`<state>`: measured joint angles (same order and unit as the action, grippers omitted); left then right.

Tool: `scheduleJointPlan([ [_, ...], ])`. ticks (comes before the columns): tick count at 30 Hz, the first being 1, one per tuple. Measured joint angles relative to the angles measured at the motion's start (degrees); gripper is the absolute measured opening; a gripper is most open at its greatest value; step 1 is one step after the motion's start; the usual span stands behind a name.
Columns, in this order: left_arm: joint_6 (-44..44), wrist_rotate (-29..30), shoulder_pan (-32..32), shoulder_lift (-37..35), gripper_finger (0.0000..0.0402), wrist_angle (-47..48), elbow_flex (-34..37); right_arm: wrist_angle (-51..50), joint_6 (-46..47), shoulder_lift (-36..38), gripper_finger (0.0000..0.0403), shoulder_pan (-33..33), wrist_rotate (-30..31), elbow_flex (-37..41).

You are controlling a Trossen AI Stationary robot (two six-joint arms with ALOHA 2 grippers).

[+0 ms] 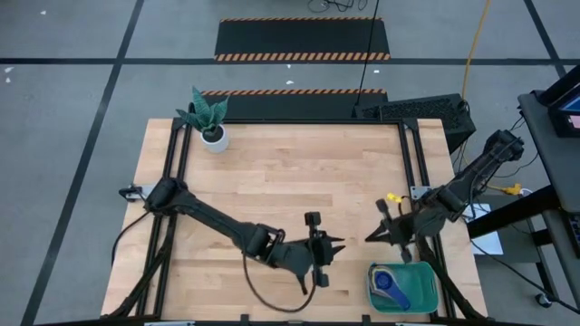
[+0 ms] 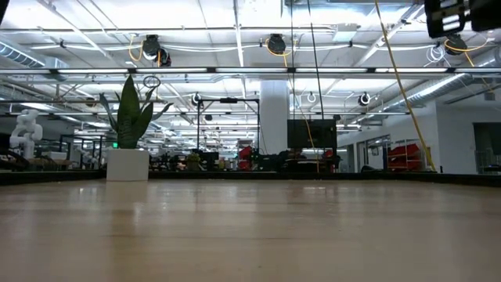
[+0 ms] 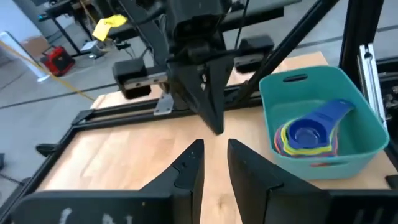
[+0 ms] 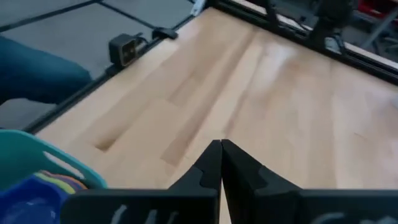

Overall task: Nest measuring cups in basket
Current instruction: Return to Home Position

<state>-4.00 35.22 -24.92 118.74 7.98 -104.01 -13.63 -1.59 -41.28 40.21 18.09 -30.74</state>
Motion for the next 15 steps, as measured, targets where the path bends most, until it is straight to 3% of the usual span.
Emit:
scheduleJointPlan([
  [7, -0.4, -7.9, 4.4, -0.2, 0.0076, -3.0, 3.3, -0.1, -0.6, 10.0, 0.0000, -1.6, 1.6, 6.7],
  [12, 1.1, -8.5, 7.2, -3.8, 0.0076, -10.1, 13.4, -0.1, -2.2, 15.5, 0.0000, -1.7, 3.4, 10.0],
  [15, 3.7, -8.5, 9.2, -8.2, 0.0076, -13.8, 21.6, 0.1, -3.5, 18.6, 0.0000, -1.7, 8.6, 12.5],
])
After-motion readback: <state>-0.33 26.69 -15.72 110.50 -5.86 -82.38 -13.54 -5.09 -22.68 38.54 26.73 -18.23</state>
